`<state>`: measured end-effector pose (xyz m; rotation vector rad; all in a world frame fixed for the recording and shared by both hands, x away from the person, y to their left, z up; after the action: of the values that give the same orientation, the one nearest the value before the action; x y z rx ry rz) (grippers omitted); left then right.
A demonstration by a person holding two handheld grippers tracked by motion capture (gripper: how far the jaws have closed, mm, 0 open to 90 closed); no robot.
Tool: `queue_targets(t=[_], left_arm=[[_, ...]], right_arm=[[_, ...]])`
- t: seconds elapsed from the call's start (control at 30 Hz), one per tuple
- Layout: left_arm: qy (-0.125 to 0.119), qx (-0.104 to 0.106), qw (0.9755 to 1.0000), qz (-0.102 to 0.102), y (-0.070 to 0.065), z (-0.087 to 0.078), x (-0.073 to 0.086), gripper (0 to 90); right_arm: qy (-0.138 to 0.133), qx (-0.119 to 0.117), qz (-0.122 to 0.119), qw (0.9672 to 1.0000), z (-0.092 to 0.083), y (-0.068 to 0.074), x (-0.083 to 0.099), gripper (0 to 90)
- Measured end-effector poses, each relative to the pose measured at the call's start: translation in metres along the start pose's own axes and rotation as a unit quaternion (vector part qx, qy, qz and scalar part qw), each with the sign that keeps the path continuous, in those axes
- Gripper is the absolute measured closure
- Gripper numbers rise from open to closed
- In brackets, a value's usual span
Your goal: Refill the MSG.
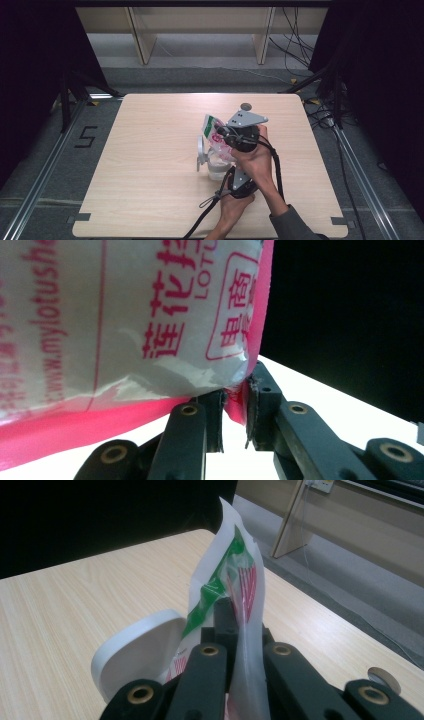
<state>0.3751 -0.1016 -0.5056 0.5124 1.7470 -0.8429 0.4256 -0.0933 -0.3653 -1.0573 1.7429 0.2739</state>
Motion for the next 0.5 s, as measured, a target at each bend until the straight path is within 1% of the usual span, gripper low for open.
queue_targets(t=[0.1, 0.13, 0.17, 0.23, 0.27, 0.3, 0.33, 0.37, 0.4, 0.47, 0.5], left_arm=[[-0.001, 0.000, 1.0000, 0.000, 0.0002, -0.0001, -0.0002, 79.0], [-0.001, 0.000, 1.0000, 0.001, 0.0002, -0.0001, -0.0004, 78.9], [-0.002, -0.001, 1.0000, 0.001, 0.0001, -0.0002, -0.0004, 78.9], [-0.002, 0.000, 1.0000, 0.000, -0.0001, -0.0002, -0.0005, 78.9], [-0.001, -0.003, 1.0000, 0.004, 0.0003, -0.0002, -0.0005, 79.0], [-0.002, -0.005, 1.0000, 0.007, 0.0004, -0.0002, -0.0004, 79.0], [-0.004, 0.001, 1.0000, 0.000, -0.0005, -0.0004, -0.0007, 78.9], [-0.002, -0.004, 1.0000, 0.006, 0.0002, -0.0004, -0.0004, 79.0], [-0.002, -0.004, 1.0000, 0.007, 0.0003, -0.0005, -0.0004, 79.0], [-0.006, 0.003, 1.0000, -0.004, -0.0009, -0.0008, -0.0010, 79.0], [-0.006, 0.002, 1.0000, -0.003, -0.0008, -0.0008, -0.0011, 79.0]], right_arm=[[-0.003, 0.001, 0.001, 1.0000, 0.0008, 0.0002, -0.0003, 90.0], [-0.001, -0.005, 0.003, 1.0000, 0.0003, 0.0001, -0.0002, 90.0], [-0.006, 0.002, -0.001, 1.0000, 0.0009, -0.0008, -0.0004, 90.0], [-0.002, 0.000, -0.001, 1.0000, 0.0002, -0.0012, -0.0003, 90.0], [-0.002, -0.003, 0.005, 1.0000, 0.0004, -0.0001, -0.0002, 90.0], [-0.005, 0.001, -0.002, 1.0000, 0.0004, -0.0020, -0.0003, 90.0], [-0.006, -0.004, 0.003, 1.0000, 0.0011, -0.0012, -0.0002, 90.0], [-0.005, -0.003, 0.005, 1.0000, 0.0009, -0.0009, -0.0002, 90.0], [-0.004, -0.004, 0.005, 1.0000, 0.0008, -0.0009, -0.0001, 90.0], [-0.006, -0.001, 0.001, 1.0000, 0.0008, -0.0017, -0.0003, 90.0], [-0.007, 0.000, -0.001, 1.0000, 0.0010, -0.0021, -0.0004, 90.0]])
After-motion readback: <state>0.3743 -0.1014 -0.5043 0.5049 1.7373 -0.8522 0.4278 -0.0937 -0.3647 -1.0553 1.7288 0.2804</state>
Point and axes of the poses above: each handheld gripper's, and its own axes: z roughly forward along the jaws, x roughly out of its underside, y roughly to its left, the point moved 4 cm from there along z, roughly forward along the jaws, and after that the axes turned 10 degrees about -z, right-handed, at the moved point
